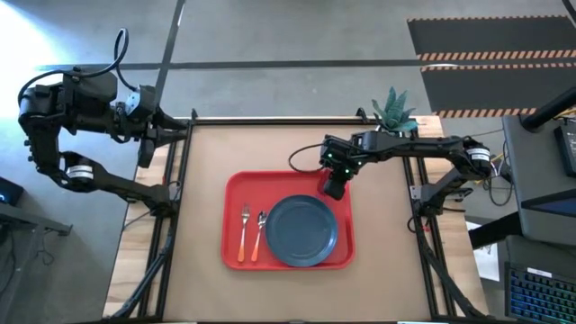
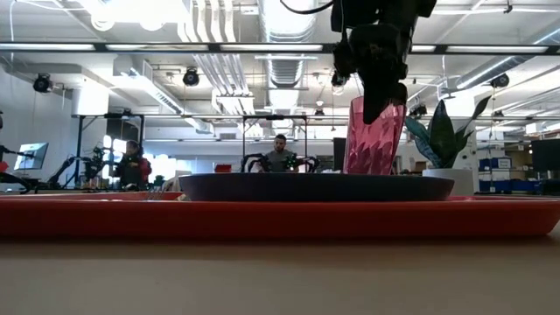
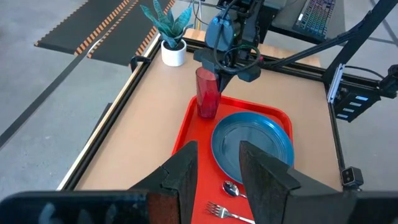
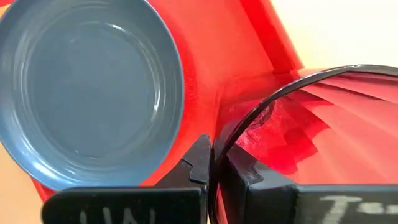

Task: Pick and place plate/cup/fork/spoon on tray
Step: Put the red glass on the orange serving tray to the top right of the blue plate

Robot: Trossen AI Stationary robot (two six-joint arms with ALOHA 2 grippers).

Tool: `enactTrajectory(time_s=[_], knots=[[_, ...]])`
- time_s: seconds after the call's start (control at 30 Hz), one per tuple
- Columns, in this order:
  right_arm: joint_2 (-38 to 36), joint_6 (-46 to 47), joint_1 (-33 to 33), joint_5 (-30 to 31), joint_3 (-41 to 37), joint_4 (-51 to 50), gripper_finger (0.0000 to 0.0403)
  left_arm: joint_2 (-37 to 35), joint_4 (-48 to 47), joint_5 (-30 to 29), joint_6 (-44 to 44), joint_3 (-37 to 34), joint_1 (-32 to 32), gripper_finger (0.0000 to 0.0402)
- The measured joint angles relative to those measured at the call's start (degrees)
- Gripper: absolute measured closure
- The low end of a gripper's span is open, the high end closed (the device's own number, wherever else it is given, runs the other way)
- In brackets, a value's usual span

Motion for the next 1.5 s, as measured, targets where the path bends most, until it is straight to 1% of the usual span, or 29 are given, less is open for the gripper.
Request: enactTrajectory(time_s=[0.23,0.33,0.57,0.7,0.8,0.9,1.0,1.1,1.3,1.5], knots=[[0.02,0.22,0.00,-0.65,0.02,-1.26,0.0394,0.00,0.00,0.02,0.00,0.00,-0.01,0.0301],[0.02,0.81,0.03,-1.84,0.00,-3.06,0.0394,0.00,0.00,0.00,0.01,0.00,0.00,0.0301],[0.02,2.06,0.87,-3.94,0.07,-3.21,0.0394,0.00,0.00,0.00,0.02,0.00,0.00,0.0301],[0.32,2.05,1.07,-4.64,3.12,-6.55,0.0394,0.00,0.00,0.00,0.04,0.00,0.00,0.0301],[0.59,1.98,1.01,-4.24,6.66,-9.90,0.0395,0.00,0.00,0.00,0.43,0.00,0.00,0.0301],[0.36,1.50,1.03,-4.03,10.10,-10.27,0.0395,0.00,0.00,0.00,0.45,0.00,0.01,0.0301],[0.40,1.21,1.18,-3.80,11.81,-10.44,0.0395,0.00,0.00,0.00,0.46,0.00,0.01,0.0301],[0.39,1.59,1.18,-2.77,11.77,-11.10,0.0395,0.00,0.00,0.00,0.46,0.00,-0.01,0.0301],[2.56,2.05,2.90,3.19,10.73,-18.92,0.0395,-0.02,0.00,0.00,0.46,0.00,-0.01,0.0301],[5.95,0.96,4.85,2.32,10.89,-18.53,0.0395,0.02,0.00,-0.01,0.48,0.00,-0.01,0.0301]])
